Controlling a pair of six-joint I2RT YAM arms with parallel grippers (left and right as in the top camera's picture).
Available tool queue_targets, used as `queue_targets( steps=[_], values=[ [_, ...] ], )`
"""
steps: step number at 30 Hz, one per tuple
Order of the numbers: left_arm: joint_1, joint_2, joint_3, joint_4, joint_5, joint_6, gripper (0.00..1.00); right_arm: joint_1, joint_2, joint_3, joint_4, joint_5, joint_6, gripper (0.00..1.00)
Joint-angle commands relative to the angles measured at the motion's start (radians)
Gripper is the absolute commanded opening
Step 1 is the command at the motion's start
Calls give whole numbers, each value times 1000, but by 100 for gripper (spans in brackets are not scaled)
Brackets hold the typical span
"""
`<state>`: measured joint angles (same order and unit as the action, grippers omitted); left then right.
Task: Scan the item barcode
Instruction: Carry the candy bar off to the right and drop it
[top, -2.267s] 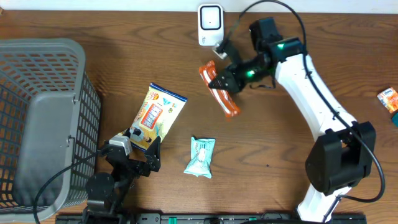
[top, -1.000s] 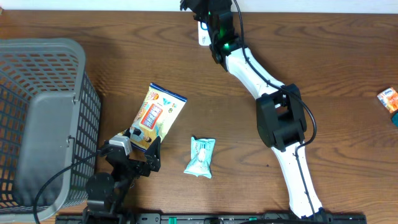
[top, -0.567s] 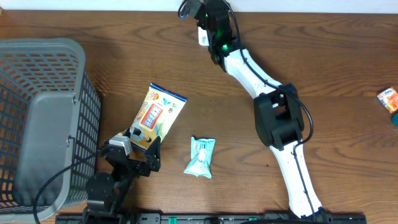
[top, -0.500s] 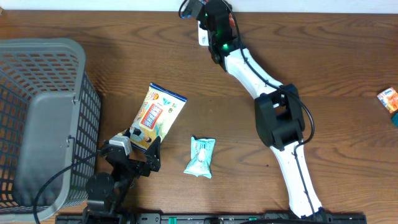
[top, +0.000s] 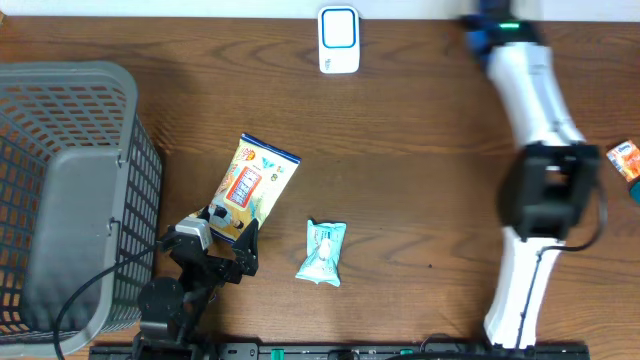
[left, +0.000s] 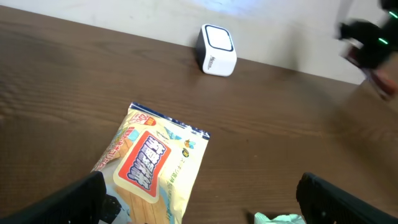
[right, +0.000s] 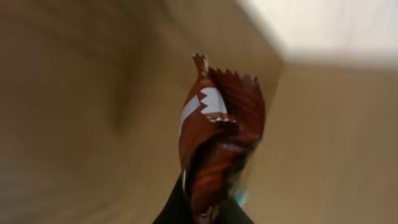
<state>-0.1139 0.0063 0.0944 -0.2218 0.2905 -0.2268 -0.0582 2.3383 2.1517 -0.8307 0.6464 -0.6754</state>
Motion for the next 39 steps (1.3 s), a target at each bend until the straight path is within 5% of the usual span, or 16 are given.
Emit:
queue_targets(
  steps=[1,7,10,13,18,26,39],
  values=[
    [3,-2,-15,-24,16,20,98,-153,-8,-57,-19,-122,123,1],
    [3,-2,-15,-24,16,20,98,-367,-8,-150,80,-263,267,5],
    [3,-2,-15,-24,16,20,98,-425,-8,-151,81,-365,341,44],
    [3,-2,-15,-24,16,20,98,-456,-19,-136,71,-430,410,99],
    [3,-2,-15,-24,16,20,98,-465,-98,-91,52,-549,580,99],
    [3,-2,-15,-24,16,20,98,-397,-377,-90,-3,-1318,749,99],
    [3,-2,-15,-24,16,20,98,-35,-669,-90,-145,-1356,764,99]
  ],
)
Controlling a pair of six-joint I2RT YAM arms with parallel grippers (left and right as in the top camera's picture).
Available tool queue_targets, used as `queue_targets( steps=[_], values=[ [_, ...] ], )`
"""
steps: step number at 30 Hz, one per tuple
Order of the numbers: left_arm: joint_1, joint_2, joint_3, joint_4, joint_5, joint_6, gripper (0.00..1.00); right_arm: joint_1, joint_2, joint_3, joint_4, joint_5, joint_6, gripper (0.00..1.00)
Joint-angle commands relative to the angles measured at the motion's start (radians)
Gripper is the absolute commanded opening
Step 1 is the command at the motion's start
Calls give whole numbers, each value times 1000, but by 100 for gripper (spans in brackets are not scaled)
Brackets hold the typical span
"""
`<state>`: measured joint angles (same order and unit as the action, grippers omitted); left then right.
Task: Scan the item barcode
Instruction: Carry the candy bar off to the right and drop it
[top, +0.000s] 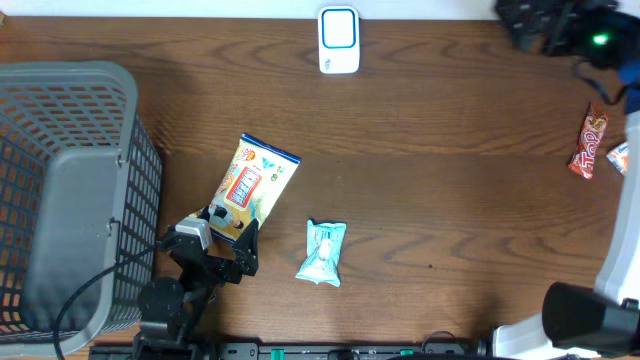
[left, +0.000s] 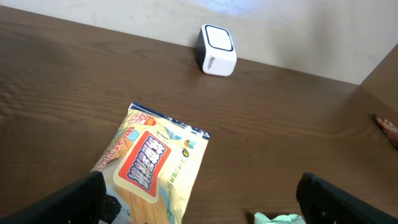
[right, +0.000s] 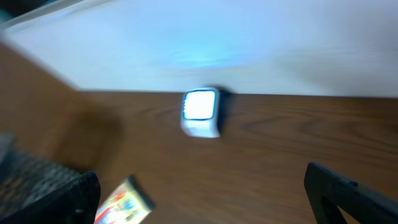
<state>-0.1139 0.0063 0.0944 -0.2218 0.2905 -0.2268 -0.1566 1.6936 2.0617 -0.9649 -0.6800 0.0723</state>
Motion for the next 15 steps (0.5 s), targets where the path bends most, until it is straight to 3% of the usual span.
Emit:
queue_targets(
  steps=[1,15],
  values=[
    [3,-2,-15,-24,16,20,98,97,-35,0,-16,-29,16,99],
    [3,-2,-15,-24,16,20,98,384,-63,0,-58,54,17,99]
  ],
)
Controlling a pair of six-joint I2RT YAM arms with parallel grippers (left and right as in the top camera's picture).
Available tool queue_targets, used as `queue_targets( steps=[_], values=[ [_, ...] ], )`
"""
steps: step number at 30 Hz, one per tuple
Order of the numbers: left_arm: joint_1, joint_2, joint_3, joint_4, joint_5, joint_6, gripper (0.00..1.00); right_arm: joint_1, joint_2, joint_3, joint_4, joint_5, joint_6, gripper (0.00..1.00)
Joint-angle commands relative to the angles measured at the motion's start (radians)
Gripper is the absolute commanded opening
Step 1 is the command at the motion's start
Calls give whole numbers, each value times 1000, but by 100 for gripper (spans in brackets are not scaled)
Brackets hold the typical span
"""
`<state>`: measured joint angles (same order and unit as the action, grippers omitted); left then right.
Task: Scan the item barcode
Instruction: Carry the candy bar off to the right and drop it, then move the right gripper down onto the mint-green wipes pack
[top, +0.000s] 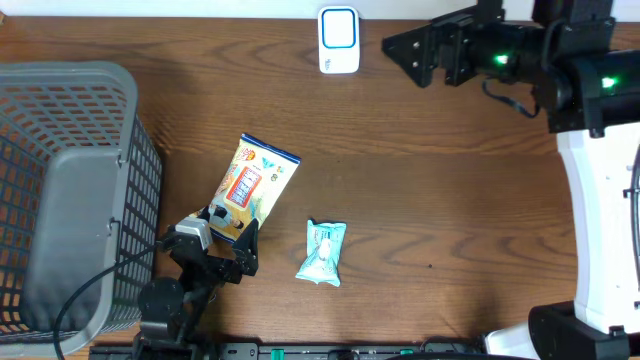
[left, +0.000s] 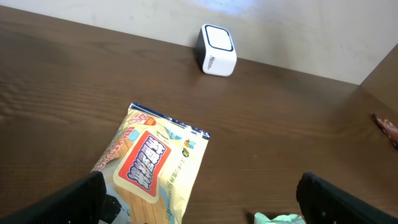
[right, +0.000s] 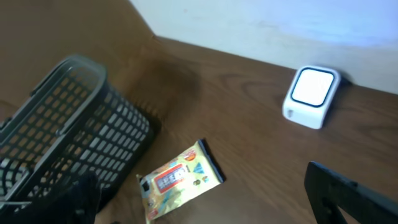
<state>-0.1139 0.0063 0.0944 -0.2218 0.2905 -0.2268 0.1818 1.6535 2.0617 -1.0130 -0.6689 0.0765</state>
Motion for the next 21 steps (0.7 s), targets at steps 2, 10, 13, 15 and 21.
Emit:
queue_targets(
  steps=[2,10,13,15,21],
  values=[
    [3,-2,-15,-24,16,20,98,71,-22,-1,-21,92,14,99],
    [3,-2,-15,-24,16,20,98,174,8,-2,-101,188,137,99],
    [3,-2,-15,-24,16,20,98,209,36,-5,-168,196,135,99],
    [3,-2,-15,-24,16,20,98,229,59,-13,-217,233,136,99],
    [3,-1,-15,-24,16,20,98,306,159,-103,-257,349,136,99]
  ],
)
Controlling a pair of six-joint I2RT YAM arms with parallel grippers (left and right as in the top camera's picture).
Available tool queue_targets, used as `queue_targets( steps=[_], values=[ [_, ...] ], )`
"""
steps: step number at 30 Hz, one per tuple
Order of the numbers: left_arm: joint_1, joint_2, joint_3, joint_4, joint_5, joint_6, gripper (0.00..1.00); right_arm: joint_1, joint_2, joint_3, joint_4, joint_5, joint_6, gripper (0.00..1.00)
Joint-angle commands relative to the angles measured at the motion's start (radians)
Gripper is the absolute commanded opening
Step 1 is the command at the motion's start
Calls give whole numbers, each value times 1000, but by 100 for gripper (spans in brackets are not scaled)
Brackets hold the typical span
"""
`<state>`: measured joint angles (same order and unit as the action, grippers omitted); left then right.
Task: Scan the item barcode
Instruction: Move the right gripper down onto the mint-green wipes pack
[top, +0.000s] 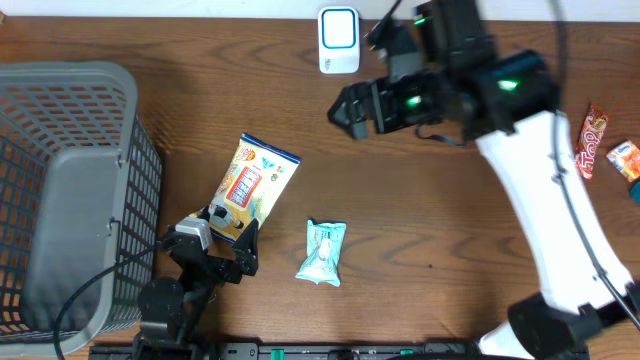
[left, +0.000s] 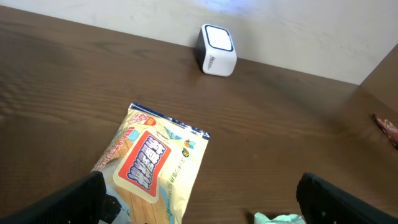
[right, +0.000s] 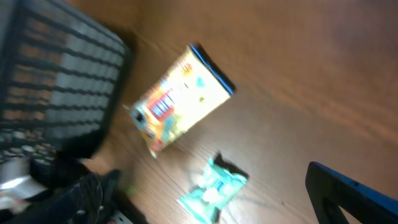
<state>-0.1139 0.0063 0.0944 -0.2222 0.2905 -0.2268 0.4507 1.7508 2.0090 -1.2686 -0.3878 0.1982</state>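
The white scanner (top: 339, 40) stands at the back edge, its window up, also in the left wrist view (left: 216, 50). A yellow snack bag (top: 252, 185) (left: 152, 165) (right: 180, 99) lies left of centre. To its right, nearer the front, lies a small teal packet (top: 323, 252) (right: 212, 185). My right gripper (top: 347, 108) (right: 210, 204) hangs open and empty above the table, in front of the scanner, looking down at both packets. My left gripper (top: 222, 243) (left: 199, 208) rests open at the front, its fingers either side of the bag's near end.
A grey mesh basket (top: 70, 190) fills the left side. A red candy bar (top: 590, 140) and a small orange and blue item (top: 625, 160) lie at the right edge. The right arm (top: 540, 170) stretches across the right half of the table.
My right gripper, still open, has moved left and forward from beside the scanner to over the middle of the table; it now looks down on the two packets. The left arm is unmoved.
At first my right gripper was shut on the red candy bar at the table's right side. Then the bar lay at the right edge and the gripper stood open at the back right. It was then beside the scanner, and is now over the middle.
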Motion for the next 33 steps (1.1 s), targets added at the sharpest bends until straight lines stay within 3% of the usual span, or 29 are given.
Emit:
queue_targets(
  steps=[1,5,15,19,24,33],
  values=[
    [3,-1,-15,-24,16,20,98,48,80,-66,3,68,14,99],
    [3,-1,-15,-24,16,20,98,100,169,-144,0,68,15,80],
    [3,-1,-15,-24,16,20,98,232,305,-264,-46,64,194,83],
    [3,-1,-15,-24,16,20,98,292,305,-290,-46,67,209,79],
    [3,-1,-15,-24,16,20,98,385,305,-401,26,154,277,61],
    [3,-1,-15,-24,16,20,98,438,305,-547,106,198,356,39]
  ],
)
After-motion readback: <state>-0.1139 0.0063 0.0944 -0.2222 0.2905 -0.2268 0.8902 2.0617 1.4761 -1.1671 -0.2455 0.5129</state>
